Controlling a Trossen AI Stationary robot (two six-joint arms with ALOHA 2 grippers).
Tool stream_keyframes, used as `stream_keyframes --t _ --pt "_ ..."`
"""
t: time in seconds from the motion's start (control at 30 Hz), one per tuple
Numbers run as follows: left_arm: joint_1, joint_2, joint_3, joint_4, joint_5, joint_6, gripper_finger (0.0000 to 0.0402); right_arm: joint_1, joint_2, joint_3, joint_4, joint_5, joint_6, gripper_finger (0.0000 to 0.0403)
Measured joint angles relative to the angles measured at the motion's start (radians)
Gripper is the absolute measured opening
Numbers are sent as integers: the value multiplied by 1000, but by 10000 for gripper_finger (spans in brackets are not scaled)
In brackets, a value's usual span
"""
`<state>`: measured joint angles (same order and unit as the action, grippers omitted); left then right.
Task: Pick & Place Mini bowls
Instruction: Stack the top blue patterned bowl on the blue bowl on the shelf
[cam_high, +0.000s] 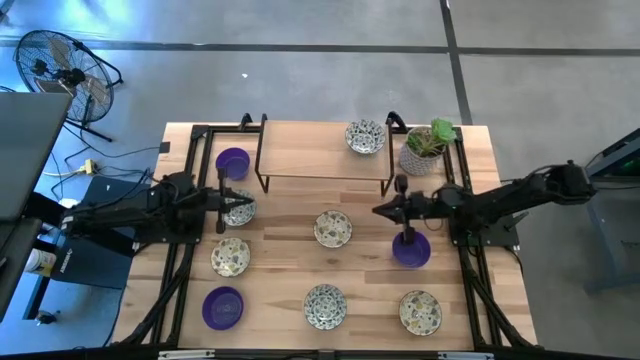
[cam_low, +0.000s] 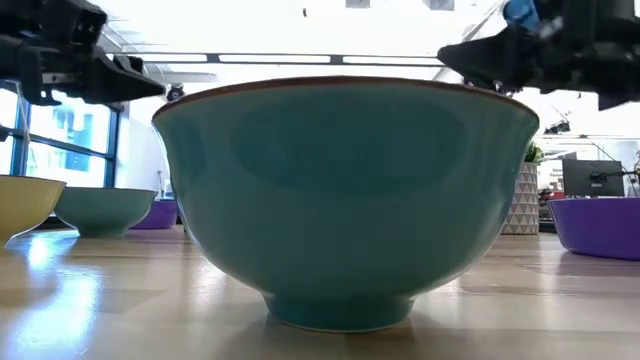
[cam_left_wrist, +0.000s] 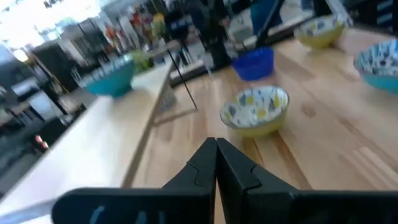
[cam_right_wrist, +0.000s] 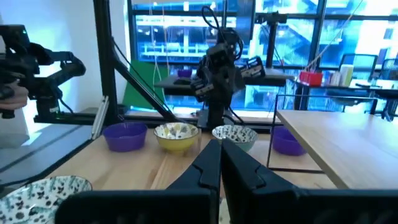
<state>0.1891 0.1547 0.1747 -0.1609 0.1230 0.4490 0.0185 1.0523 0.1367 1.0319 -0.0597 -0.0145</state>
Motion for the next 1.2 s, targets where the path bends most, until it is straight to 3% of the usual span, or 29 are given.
stream_keyframes --t 0.1,0.57,0.93,1.2 --pt "0 87 37 -36 -52 -13 0 0 -9 -41 62 0 -1 1" --pt "-41 464 278 -98 -68 13 0 0 -10 -61 104 -63 -18 0" --pt "-199 583 432 -308 -191 -16 0 0 -11 -61 104 -67 -19 0" --pt "-301 620 450 -385 -250 -94 0 0 -11 -60 114 -65 -19 0"
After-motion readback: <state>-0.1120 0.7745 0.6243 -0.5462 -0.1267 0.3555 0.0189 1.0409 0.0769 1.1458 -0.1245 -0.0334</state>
